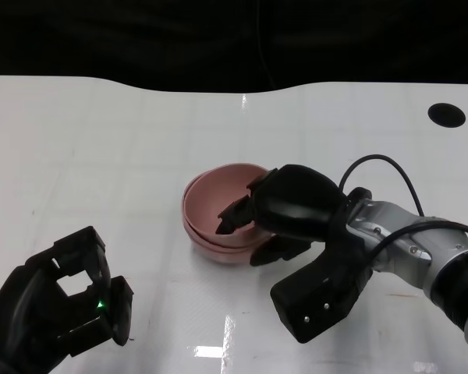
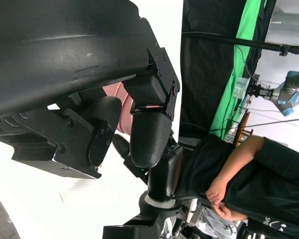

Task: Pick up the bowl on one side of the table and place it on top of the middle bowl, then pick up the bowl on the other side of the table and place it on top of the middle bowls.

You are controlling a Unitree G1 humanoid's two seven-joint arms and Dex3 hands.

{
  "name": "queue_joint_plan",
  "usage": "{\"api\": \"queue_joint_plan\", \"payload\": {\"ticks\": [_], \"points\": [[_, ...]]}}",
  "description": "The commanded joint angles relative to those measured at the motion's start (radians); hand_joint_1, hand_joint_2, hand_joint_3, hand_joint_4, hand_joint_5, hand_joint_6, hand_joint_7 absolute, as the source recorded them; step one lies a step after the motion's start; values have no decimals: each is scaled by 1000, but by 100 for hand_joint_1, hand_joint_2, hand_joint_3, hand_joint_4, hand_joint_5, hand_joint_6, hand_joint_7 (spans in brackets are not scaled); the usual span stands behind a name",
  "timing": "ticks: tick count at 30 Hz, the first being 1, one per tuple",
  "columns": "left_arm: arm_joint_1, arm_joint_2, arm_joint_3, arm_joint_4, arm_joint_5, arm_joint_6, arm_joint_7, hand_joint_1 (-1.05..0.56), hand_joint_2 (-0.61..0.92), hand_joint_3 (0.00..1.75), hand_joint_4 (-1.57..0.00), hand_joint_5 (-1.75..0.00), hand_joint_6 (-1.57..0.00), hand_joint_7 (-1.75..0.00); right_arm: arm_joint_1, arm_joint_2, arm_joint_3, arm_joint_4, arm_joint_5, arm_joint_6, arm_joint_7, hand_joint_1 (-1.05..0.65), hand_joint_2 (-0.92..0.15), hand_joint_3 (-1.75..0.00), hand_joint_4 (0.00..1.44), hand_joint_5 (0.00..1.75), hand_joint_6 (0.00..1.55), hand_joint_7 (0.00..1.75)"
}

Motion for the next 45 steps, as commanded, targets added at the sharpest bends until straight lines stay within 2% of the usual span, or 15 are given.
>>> {"api": "queue_joint_plan", "payload": {"ticks": [1, 4, 8, 15, 22, 26, 30, 36, 39, 42, 43, 45], "points": [[-2, 4, 8, 18, -2, -17, -16, 34, 92, 143, -112, -175, -88, -175, 9, -29, 17, -16, -25, 24, -4, -101, -92, -57, 2, 1, 3, 0], [-3, 6, 8, 22, -1, -22, -20, 34, 92, 143, -113, -175, -88, -175, 15, -33, 19, -24, -29, 31, -17, -104, -92, -68, 0, 0, 0, 0], [-3, 9, 7, 20, -1, -17, -18, 34, 92, 144, -112, -175, -88, -175, 18, -37, 21, -29, -37, 32, -36, -105, -92, -71, 0, 0, 0, 0], [-1, 8, 8, 16, 2, -11, -12, 35, 92, 144, -112, -175, -88, -175, 25, -51, 27, -54, -50, 35, -46, -105, -92, -70, 0, 0, 0, 0], [-3, 9, 11, 16, -2, -4, -9, 34, 92, 144, -111, -175, -87, -175, 51, -104, -5, -130, -39, 43, -65, -103, -92, -65, 0, 0, 0, 0], [-3, 9, 12, 16, -2, -3, -9, 34, 92, 144, -111, -175, -87, -175, 57, -110, -9, -142, -35, 45, -62, -102, -92, -63, 0, 0, 0, 0], [-1, 12, 14, 8, 3, -2, -4, 34, 92, 143, -111, -175, -87, -175, 116, -196, -123, -189, 86, -8, -50, -100, -92, -62, 0, 0, 0, 0], [-5, 12, 24, 14, -8, 10, -4, 33, 92, 142, -111, -175, -86, -175, 231, -219, -253, -200, 283, -71, -9, -99, -92, -57, 0, 0, 0, 0], [-5, 16, 25, 13, -1, 10, -6, 34, 92, 142, -111, -175, -86, -175, 301, -180, -330, -178, 452, -132, 38, -96, -92, -48, 1, 0, 2, 1], [-7, 18, 27, 22, 1, 3, -14, 34, 92, 142, -111, -175, -85, -175, 378, -95, -427, -137, 679, -210, 105, -85, -92, -24, 22, 8, 19, 4], [-7, 18, 27, 24, 1, 2, -15, 34, 92, 143, -110, -175, -84, -175, 393, -79, -447, -129, 716, -221, 119, -82, -92, -20, 35, 13, 22, 4], [-8, 19, 27, 26, 3, 1, -16, 34, 92, 144, -110, -175, -84, -175, 431, -34, -501, -136, 839, -186, 191, -77, -92, -16, 48, 17, 26, 3]]}}
